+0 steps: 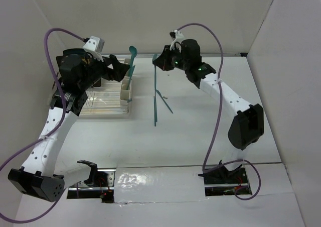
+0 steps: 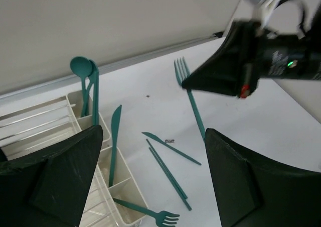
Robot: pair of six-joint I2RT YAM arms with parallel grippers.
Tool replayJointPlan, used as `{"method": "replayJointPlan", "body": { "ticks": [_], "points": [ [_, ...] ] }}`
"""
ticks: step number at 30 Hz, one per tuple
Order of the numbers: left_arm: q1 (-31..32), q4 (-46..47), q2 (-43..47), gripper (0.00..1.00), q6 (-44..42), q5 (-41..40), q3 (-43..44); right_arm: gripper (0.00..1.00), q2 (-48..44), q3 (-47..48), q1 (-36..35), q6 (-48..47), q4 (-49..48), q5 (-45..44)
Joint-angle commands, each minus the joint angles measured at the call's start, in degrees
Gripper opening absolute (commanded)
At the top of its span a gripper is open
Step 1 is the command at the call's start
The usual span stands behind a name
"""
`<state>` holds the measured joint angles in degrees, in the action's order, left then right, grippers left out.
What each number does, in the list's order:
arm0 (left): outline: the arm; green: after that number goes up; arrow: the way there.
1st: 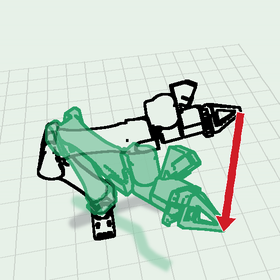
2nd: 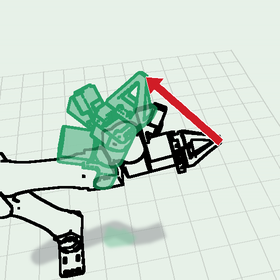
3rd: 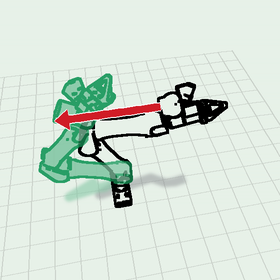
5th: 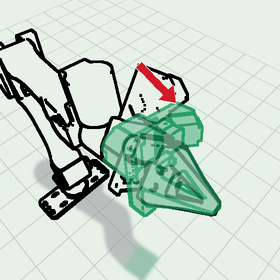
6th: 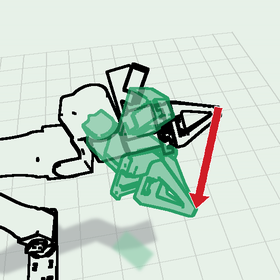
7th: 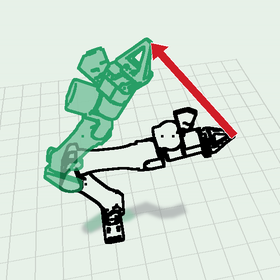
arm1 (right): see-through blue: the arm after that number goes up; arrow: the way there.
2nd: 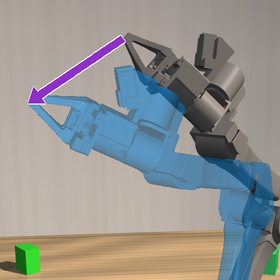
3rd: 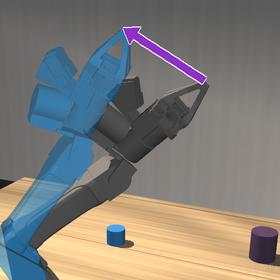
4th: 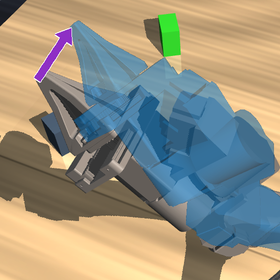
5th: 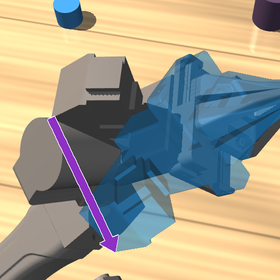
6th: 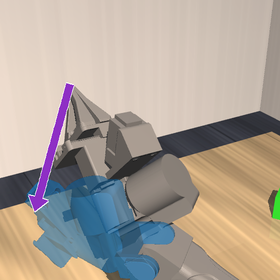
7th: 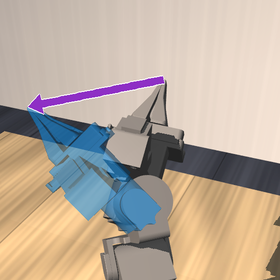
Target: Sort the eating utensils into containers
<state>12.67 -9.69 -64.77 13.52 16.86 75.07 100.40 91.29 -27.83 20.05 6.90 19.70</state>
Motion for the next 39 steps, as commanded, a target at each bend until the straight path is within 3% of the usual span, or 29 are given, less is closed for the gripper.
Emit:
{"method": "replayJointPlan", "body": {
  "ticks": [1, 3, 11, 24, 33, 34, 36, 37, 38, 39],
  "points": [
    [-0.27, -1.47, -0.88, 0.95, 4.4, 3.96, 2.27, 0.0, -1.26, 1.09, 0.49, -0.37, -3.38, 3.49],
    [-0.19, -0.6, -1.06, 0.95, 4.41, 5.98, 2.1, 0.0, -2.48, -0.49, 1.2, 1.65, -4.16, 5.52],
    [0.69, 4.68, -1.94, 0.96, 3.36, 27.41, 0.34, 0.0, -11.28, -4.81, -0.28, 7.01, -20.06, 4.91],
    [5.09, 8.46, -10.11, 0.95, 1.95, 20.41, 2.27, 0.0, -13.92, -3.22, -9.25, 10.0, -23.16, 2.44],
    [5.44, 10.91, -13.01, 0.34, 1.6, 21.45, 5.18, 0.05, -14.27, -4.36, -11.01, 9.74, -20.35, -0.01],
    [5.44, 11.97, -12.75, 0.23, 1.6, 21.89, 4.92, 0.14, -14.27, -3.67, -10.93, 9.92, -18.78, -0.71],
    [5.35, 13.2, -12.57, 0.11, 1.77, 22.16, 4.04, 0.29, -14.01, -3.05, -10.75, 10.0, -16.4, -2.11],
    [5.35, 13.82, -12.4, 0.07, 1.86, 21.99, 3.6, 0.41, -14.09, -1.56, -10.75, 10.44, -14.91, -2.91],
    [5.35, 14.17, -12.22, 0.01, 1.95, 21.2, 3.16, 0.63, -14.09, -0.51, -10.58, 10.88, -13.07, -3.79],
    [5.35, 14.96, -12.13, 0.0, 1.25, 18.24, 2.46, 0.69, -14.09, 0.64, -9.44, 11.41, -9.31, -4.4]
  ]
}}
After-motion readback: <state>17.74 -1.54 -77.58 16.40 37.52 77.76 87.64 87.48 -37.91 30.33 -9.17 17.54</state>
